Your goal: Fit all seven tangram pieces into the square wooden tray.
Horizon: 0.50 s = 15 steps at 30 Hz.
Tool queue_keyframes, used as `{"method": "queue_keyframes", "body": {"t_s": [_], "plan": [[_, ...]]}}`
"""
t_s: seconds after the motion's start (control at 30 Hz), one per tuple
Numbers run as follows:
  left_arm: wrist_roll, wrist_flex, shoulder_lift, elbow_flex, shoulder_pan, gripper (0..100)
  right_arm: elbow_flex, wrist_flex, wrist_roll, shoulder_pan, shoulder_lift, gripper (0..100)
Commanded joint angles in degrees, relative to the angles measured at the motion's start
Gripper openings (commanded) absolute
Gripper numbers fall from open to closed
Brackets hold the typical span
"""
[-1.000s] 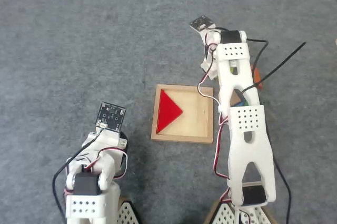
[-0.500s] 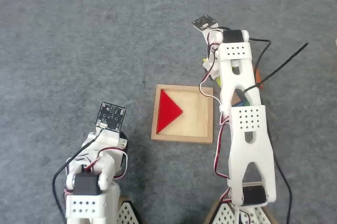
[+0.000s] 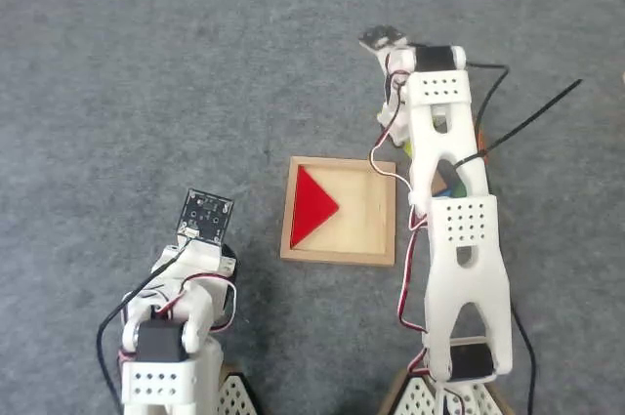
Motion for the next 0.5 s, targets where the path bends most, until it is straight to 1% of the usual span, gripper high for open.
{"method": "queue_keyframes", "body": {"t_s": [0.0, 0.13, 0.23, 0.3, 0.4, 0.47], "plan": [[-0.6, 0.2, -1.2, -0.7, -0.1, 9, -1.1, 2.8, -0.8, 0.6, -7.6, 17.7], [-0.6, 0.2, -1.2, -0.7, -0.1, 9, -1.0, 2.9, -4.2, 0.1, -10.9, 17.7], [-0.6, 0.2, -1.2, -0.7, -0.1, 9, -0.3, 3.0, -4.3, -0.5, -11.5, 18.0], [-0.6, 0.2, -1.2, -0.7, -0.1, 9, 3.3, 2.9, -3.3, -0.7, -10.6, 19.1], [-0.6, 0.2, -1.2, -0.7, -0.1, 9, 9.3, 2.7, -1.2, -2.0, -8.7, 27.5], [-0.6, 0.2, -1.2, -0.7, -0.1, 9, 10.9, 1.5, -1.3, -2.6, -7.3, 33.9]]}}
